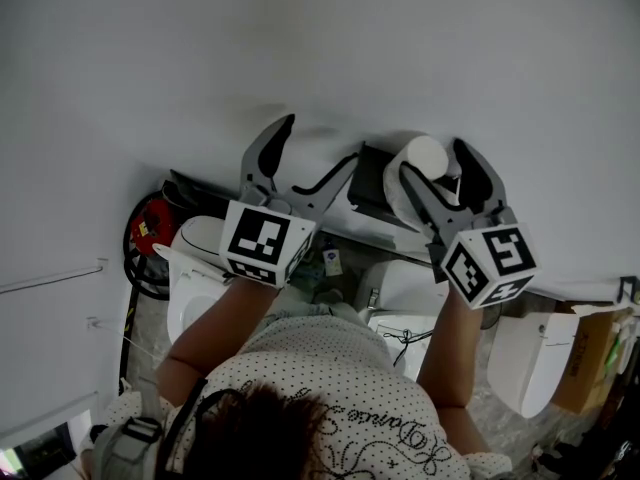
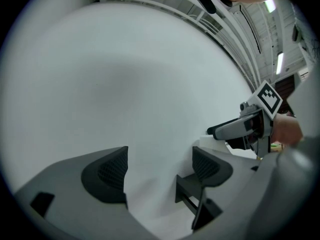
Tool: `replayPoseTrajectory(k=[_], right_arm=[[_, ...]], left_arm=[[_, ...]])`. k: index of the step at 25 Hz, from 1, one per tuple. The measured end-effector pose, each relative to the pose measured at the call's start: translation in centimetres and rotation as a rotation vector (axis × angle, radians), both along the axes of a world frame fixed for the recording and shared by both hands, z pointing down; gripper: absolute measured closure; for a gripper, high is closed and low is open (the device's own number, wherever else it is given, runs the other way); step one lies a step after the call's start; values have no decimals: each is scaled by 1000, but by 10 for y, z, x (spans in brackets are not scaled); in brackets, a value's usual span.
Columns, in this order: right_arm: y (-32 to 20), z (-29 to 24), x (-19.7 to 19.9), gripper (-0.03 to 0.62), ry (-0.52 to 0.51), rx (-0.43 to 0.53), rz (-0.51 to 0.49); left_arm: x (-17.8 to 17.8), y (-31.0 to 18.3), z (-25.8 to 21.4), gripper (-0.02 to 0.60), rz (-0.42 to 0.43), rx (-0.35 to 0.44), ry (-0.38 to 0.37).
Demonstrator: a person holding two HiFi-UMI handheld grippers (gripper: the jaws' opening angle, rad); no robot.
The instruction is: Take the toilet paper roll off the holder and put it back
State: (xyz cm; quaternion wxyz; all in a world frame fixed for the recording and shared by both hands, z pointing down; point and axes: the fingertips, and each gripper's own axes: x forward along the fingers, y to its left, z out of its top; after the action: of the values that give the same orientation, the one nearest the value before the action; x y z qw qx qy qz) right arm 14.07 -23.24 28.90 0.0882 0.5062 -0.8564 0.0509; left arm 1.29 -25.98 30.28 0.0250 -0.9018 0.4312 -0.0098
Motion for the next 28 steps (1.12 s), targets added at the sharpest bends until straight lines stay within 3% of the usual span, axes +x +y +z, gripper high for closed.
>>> replayPoseTrajectory(k=[5, 13, 17, 21, 28], right_arm=[[4, -21, 9, 255, -75, 92, 30], [12, -28, 22, 370, -111, 180, 95], [19, -26, 31, 441, -108, 220, 144], [26, -27, 44, 489, -93, 263, 211], [35, -14, 60, 565, -82, 247, 262]], left_arm=[[-3, 1, -9, 195, -2, 20, 7], [-6, 5, -23, 198, -9, 63, 29], [-4, 8, -24, 270, 7, 75, 32], [-3, 11, -22, 395, 16, 72, 46], [-1, 17, -8, 537, 36, 51, 43]])
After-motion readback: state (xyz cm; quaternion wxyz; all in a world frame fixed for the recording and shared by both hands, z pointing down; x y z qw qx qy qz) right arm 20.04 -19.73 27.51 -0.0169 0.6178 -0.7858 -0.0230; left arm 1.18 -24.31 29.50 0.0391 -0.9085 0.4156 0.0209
